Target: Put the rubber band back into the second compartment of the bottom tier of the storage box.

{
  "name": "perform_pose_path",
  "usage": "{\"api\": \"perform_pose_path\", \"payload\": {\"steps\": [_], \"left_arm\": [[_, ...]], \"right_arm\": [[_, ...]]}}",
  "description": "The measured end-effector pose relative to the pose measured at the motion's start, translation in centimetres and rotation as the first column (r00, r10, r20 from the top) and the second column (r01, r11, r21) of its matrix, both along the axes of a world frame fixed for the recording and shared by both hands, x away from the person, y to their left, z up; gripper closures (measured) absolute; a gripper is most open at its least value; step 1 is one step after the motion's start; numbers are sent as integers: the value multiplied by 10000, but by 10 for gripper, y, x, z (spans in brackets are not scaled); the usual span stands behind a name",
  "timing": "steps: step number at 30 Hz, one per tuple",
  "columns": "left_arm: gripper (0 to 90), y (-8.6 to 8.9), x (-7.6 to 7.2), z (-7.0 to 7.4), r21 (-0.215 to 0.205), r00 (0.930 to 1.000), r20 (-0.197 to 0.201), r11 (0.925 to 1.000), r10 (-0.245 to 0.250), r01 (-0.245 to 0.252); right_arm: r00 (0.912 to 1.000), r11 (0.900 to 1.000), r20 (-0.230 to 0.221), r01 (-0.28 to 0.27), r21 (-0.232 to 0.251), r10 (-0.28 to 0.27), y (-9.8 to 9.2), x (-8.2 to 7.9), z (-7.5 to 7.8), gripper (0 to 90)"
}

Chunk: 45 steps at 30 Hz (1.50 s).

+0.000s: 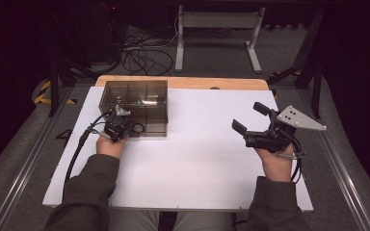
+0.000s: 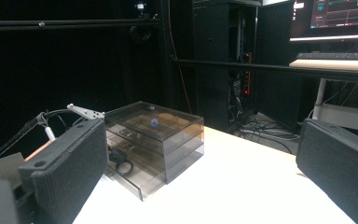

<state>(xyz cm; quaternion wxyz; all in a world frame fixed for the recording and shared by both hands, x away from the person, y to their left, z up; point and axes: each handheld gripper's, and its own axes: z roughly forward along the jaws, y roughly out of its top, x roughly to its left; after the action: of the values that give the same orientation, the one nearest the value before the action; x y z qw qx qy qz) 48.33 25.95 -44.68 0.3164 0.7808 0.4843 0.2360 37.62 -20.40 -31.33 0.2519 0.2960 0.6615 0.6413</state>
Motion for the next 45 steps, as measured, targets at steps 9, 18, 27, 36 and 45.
{"api": "perform_pose_path", "payload": {"steps": [9, 18, 27, 36, 45], "left_arm": [[825, 1, 0, 1, -302, 10000, -49, 9995, -1, -1], [807, 1, -1, 2, -371, 10000, -26, 9993, 33, -34], [770, 2, -2, 5, -447, 10000, -7, 9990, -74, 73], [728, 1, -4, 6, -626, 9999, -70, 9980, -124, 119], [705, 1, -7, 11, -776, 9996, -58, 9966, -268, 263]], "right_arm": [[10000, 10000, 14, -37, -18, 37, 0, 0, 0, 30], [10000, 10000, 23, -36, -8, 36, 1, 0, 0, 31], [10000, 10000, 14, -39, -21, 39, 0, 0, 0, 31], [10000, 10000, 18, -46, -17, 46, 1, 0, 0, 31], [10000, 10000, 23, -30, -24, 30, 1, 0, 0, 31]]}}
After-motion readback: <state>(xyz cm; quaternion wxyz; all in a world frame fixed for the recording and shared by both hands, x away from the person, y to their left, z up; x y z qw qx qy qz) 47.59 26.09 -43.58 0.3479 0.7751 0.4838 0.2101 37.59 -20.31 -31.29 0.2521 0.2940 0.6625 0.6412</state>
